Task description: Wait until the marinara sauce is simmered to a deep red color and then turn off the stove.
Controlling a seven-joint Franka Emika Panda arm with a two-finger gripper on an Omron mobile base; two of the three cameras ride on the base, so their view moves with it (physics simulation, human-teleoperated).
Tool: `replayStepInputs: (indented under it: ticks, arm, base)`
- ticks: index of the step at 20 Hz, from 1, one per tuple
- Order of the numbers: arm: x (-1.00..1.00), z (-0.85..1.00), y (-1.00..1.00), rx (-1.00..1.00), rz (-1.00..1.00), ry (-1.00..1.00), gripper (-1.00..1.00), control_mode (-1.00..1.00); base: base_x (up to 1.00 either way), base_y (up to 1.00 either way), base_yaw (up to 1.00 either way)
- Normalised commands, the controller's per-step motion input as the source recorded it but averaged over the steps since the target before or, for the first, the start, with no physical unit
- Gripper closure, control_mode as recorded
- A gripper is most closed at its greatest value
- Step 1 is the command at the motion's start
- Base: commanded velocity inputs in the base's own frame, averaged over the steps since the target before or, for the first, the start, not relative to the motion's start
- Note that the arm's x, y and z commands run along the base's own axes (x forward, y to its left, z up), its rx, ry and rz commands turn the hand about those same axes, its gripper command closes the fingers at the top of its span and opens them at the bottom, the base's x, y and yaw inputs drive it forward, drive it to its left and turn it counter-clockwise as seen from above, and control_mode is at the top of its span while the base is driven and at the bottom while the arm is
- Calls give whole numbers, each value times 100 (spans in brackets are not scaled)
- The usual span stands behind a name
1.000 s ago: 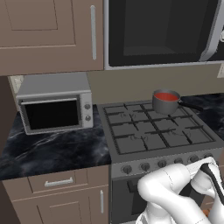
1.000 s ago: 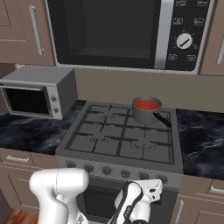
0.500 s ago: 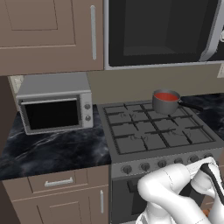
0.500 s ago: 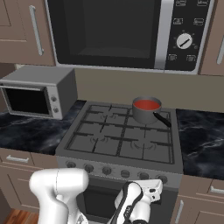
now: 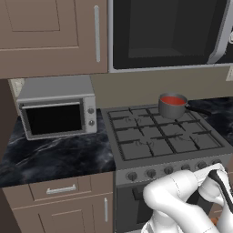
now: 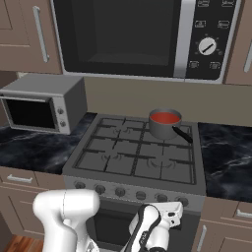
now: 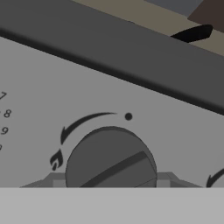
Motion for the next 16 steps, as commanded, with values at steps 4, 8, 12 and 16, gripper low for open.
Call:
replayStepInputs:
  ticks: [4,8,12,16]
  arm:
    - [0,0,0,0,0,0,100,-100]
    - [0,0,0,0,0,0,100,-100]
    - [0,0,0,0,0,0,100,-100]
    - [0,0,0,0,0,0,100,-100]
  base:
    - [0,0,0]
    - [0,0,0]
    - [0,0,0]
    - [0,0,0]
